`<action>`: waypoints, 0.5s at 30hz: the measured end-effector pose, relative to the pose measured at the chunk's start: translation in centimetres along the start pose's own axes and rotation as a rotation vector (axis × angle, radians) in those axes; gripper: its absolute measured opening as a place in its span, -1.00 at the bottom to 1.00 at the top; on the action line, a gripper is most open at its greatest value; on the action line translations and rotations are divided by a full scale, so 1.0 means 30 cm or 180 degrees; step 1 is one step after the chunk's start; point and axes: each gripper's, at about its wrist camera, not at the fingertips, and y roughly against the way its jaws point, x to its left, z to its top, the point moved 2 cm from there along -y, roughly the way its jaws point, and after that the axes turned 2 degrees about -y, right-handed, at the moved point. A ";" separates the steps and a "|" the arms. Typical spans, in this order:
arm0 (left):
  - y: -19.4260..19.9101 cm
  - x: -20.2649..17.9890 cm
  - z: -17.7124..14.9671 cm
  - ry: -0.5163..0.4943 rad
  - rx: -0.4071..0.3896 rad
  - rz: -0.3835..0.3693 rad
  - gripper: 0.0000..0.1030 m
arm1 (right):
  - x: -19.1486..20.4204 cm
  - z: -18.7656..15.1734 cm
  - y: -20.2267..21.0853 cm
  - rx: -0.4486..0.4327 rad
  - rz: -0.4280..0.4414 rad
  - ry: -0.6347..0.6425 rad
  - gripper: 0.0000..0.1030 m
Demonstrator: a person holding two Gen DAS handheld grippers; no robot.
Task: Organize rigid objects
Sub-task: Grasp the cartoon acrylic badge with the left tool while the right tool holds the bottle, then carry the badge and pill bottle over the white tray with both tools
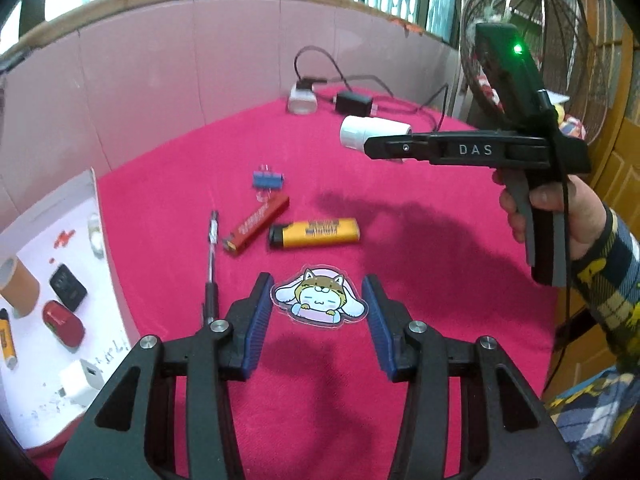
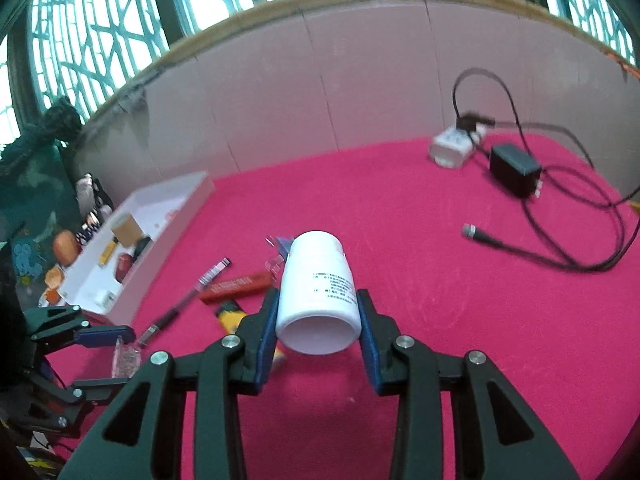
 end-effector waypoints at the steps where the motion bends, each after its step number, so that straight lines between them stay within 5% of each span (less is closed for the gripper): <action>1: 0.018 0.000 0.008 0.0015 -0.0056 0.0015 -0.12 | 0.017 0.014 0.014 -0.0038 0.0018 0.0029 -0.30; 7: 0.113 0.043 0.036 0.0142 -0.0291 0.0154 -0.12 | 0.125 0.087 0.065 -0.0231 0.0155 0.0195 -0.29; 15: 0.245 0.184 0.031 0.0484 -0.0526 0.0642 -0.12 | 0.258 0.145 0.063 -0.0320 0.0312 0.0363 -0.29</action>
